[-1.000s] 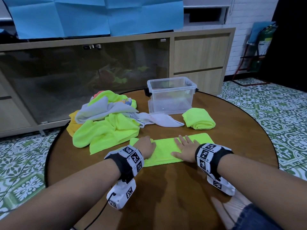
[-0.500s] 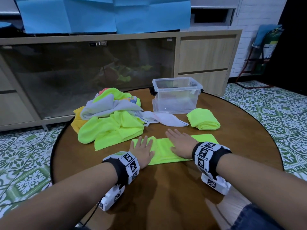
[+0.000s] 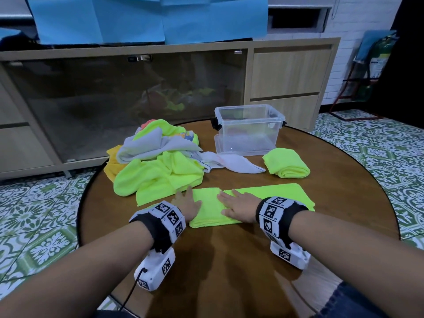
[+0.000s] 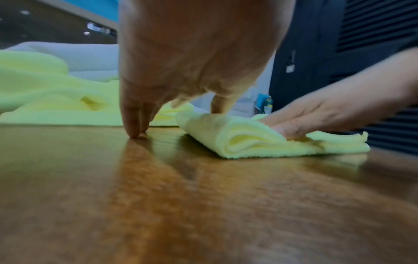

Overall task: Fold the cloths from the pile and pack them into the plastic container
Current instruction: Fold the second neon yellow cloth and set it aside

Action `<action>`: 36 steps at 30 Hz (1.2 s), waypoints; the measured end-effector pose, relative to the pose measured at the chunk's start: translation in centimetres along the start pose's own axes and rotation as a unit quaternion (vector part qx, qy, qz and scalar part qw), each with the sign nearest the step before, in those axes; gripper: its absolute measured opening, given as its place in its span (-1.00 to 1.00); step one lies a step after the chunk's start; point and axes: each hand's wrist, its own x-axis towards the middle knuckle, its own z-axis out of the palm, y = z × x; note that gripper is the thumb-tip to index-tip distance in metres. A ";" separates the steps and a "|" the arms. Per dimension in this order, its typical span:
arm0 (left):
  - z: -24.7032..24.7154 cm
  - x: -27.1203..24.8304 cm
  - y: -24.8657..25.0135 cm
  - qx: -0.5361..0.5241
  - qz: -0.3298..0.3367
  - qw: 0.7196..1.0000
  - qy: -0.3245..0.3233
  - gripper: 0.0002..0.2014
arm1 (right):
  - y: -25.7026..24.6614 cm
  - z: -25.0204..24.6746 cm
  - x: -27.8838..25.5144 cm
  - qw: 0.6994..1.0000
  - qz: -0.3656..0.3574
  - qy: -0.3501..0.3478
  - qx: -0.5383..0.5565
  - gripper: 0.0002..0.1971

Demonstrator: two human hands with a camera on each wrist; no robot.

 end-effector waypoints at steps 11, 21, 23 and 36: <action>-0.8 -0.4 0.1 -0.279 -0.013 0.960 0.029 -0.54 | 0.0 -0.7 -0.8 0.981 -0.013 0.155 0.115 -0.62; 0.1 -0.6 0.5 -0.145 0.053 0.987 0.041 -0.30 | -1.4 -0.5 1.1 1.000 0.003 0.012 0.023 -0.39; 0.2 -0.1 0.4 -0.113 0.060 0.992 0.018 -0.37 | -1.4 -0.2 1.2 1.000 0.007 0.012 0.014 -0.39; -0.2 -0.1 -0.1 -0.112 0.064 0.992 0.001 -0.26 | -0.6 -1.8 -0.2 0.995 -0.004 0.084 0.054 -0.50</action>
